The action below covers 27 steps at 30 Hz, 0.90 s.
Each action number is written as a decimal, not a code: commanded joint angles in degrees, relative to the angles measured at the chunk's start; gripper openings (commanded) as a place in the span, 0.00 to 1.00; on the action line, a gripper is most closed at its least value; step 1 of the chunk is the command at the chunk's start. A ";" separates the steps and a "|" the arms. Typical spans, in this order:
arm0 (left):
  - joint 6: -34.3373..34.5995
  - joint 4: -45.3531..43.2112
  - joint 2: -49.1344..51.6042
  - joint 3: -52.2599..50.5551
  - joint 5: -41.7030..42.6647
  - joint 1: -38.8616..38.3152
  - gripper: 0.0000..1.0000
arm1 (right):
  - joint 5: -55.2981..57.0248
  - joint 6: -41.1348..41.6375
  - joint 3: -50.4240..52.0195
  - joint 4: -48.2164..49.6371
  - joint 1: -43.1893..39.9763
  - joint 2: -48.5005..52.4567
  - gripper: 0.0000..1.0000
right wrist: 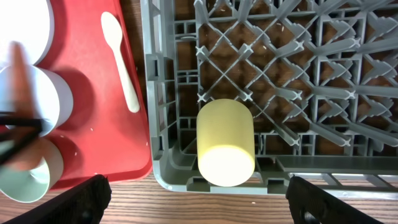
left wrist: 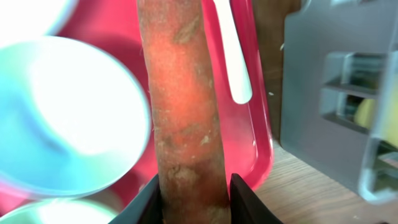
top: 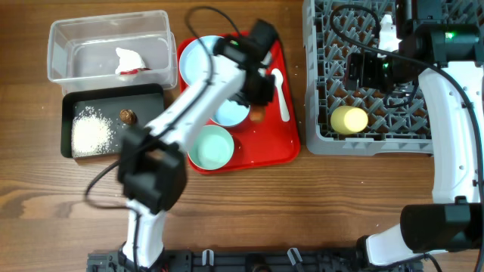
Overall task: Sort waste into correct bins and load items into the dishwasher rack
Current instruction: 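Grasp the carrot with the left gripper and lift it off the red tray, then drop the carrot onto the black tray with the left gripper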
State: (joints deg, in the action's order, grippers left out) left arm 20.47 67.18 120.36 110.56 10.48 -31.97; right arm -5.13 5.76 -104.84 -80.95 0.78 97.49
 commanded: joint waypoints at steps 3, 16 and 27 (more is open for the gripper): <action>-0.70 8.57 -9.46 1.60 -8.85 10.38 0.28 | -0.87 -0.42 -0.81 -0.07 0.13 -0.33 0.94; -0.48 26.36 -9.29 -7.65 -19.78 34.62 0.30 | -0.90 0.37 -0.81 -0.09 0.13 -0.33 0.95; 11.67 -14.99 -9.01 -36.65 -11.34 38.47 0.28 | -0.90 0.37 -0.81 -1.03 0.13 -0.33 0.97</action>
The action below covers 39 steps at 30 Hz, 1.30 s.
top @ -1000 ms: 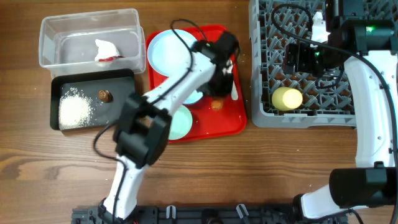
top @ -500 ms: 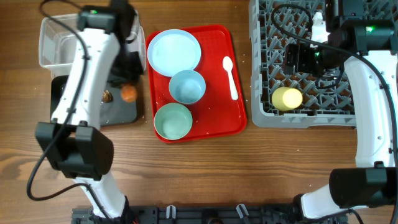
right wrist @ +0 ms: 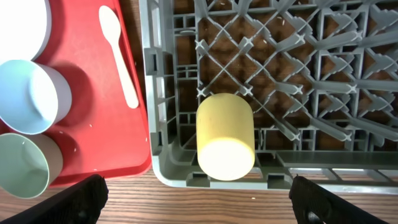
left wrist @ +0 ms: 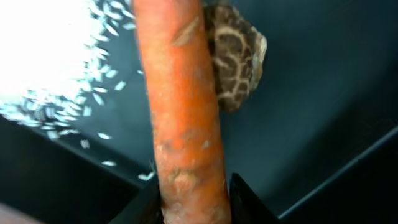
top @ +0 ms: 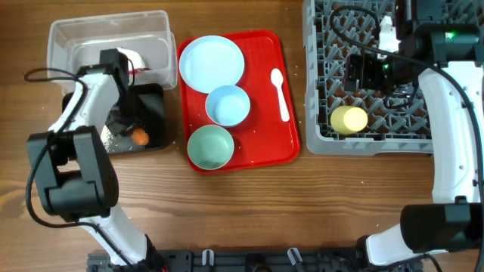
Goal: Sort waste into correct bins and load items into the dishwasher rack
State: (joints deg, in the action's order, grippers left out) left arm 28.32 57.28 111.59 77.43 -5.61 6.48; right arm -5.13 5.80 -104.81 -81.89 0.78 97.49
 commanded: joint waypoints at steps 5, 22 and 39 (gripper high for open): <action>8.13 -7.63 -0.48 -6.49 6.49 0.09 0.72 | -0.90 0.33 -0.83 -0.02 0.13 -0.33 0.98; -18.95 -7.54 -18.82 3.21 9.55 -26.36 0.99 | -14.51 -0.28 -0.52 5.38 0.70 0.02 0.97; -11.37 -4.39 -13.46 3.21 7.02 -15.58 0.96 | -13.79 13.07 11.80 35.74 25.31 10.97 0.87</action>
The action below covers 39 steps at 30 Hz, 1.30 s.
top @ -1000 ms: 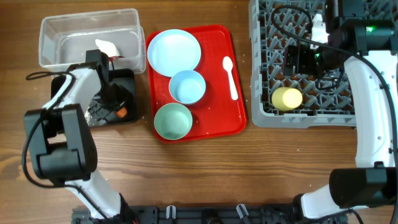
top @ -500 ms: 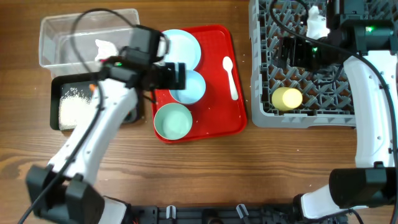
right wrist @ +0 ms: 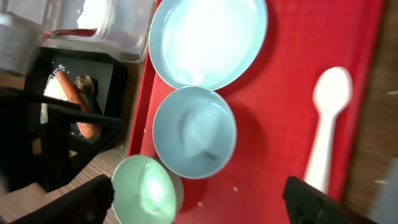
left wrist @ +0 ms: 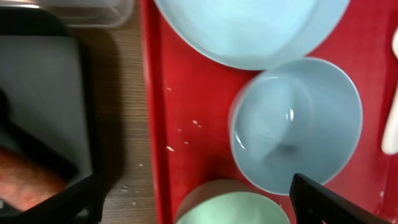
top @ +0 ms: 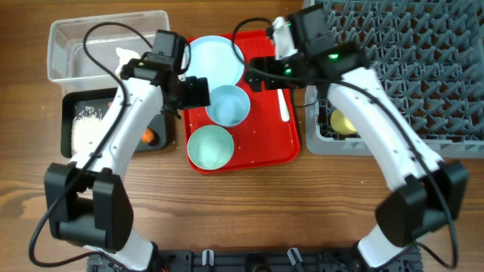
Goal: Sort waste into correct bins and load items into the dishwasher rack
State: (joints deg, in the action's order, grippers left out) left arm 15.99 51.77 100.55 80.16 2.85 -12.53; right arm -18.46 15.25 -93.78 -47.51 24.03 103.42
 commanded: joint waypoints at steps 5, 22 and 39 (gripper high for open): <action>0.72 3.15 -3.08 0.48 -1.42 10.19 0.99 | 0.33 9.38 0.76 1.77 3.28 17.53 0.74; 0.79 3.15 -3.91 0.48 -1.42 12.44 1.00 | 10.91 7.21 -0.39 0.37 -0.44 9.99 0.04; 0.79 3.15 -3.91 0.48 -1.40 12.44 1.00 | 72.65 -52.63 -0.24 54.53 -14.91 15.72 0.04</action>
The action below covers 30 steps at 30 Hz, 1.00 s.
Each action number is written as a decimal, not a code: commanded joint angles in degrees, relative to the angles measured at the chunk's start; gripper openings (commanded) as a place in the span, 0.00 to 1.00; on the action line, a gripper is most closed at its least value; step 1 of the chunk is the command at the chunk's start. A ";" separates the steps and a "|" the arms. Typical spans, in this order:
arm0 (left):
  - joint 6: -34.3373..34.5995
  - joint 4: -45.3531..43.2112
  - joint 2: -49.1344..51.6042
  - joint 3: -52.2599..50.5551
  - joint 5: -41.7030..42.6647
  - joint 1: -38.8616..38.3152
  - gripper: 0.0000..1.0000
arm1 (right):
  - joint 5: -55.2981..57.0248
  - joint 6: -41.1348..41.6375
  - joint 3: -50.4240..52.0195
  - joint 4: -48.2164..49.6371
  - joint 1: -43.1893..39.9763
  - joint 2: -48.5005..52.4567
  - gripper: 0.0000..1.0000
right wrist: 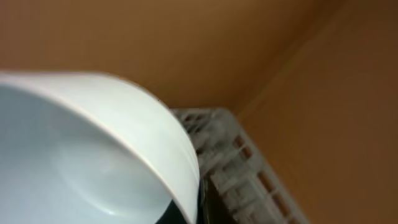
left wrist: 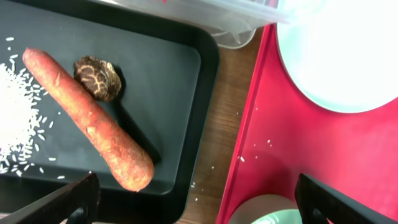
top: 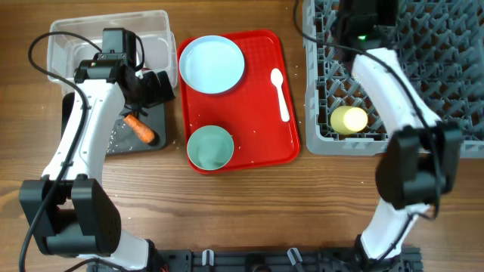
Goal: Sort waste into correct bins and load items into the dishwasher rack
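The carrot [left wrist: 87, 121] lies in the black tray [left wrist: 168, 81] beside a mushroom [left wrist: 97, 78] and rice [left wrist: 12, 118]. My left gripper [left wrist: 199, 208] hangs open and empty over that tray's right edge, also seen from overhead as left gripper [top: 155, 83]. On the red tray [top: 261, 143] are a pale plate [top: 214, 64], a green bowl [top: 209, 147] and a white spoon [top: 280, 94]. My right gripper [right wrist: 189, 211] is shut on the rim of the blue bowl [right wrist: 81, 155], high over the far side of the grey dishwasher rack [right wrist: 230, 143]. A yellow cup [top: 349, 119] lies in the rack.
A clear plastic bin [top: 68, 26] stands behind the black tray, partly covered by my left arm. The rack [top: 454, 145] fills the right side of the wooden table. The right arm [top: 393, 83] reaches across the rack's left part.
The blue bowl has left the red tray and is in my right gripper, now over the rack. My left gripper moved from above the red tray back to the black tray's right edge.
My left gripper held the carrot over the red tray, then over the black tray. Then the carrot lay in that tray, and both grippers were open above the red tray's bowls. Now the right one holds the blue bowl at the rack.
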State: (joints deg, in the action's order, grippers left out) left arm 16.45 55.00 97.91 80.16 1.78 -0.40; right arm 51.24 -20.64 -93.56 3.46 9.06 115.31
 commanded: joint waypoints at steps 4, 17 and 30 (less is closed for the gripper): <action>0.33 -0.09 -1.27 0.48 -0.35 0.31 1.00 | 2.71 -18.40 -0.46 4.57 0.07 8.04 0.04; 0.33 -0.09 -1.27 0.48 -0.35 0.31 1.00 | -4.42 -16.48 -0.44 3.54 0.09 11.78 0.04; 0.33 -0.09 -1.27 0.48 -0.35 0.31 1.00 | -4.35 -16.44 -0.44 -9.92 4.11 12.00 0.25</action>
State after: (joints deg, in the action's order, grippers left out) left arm 16.45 55.07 97.91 80.16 1.78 -0.40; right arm 49.17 -37.36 -94.41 -4.93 11.29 125.62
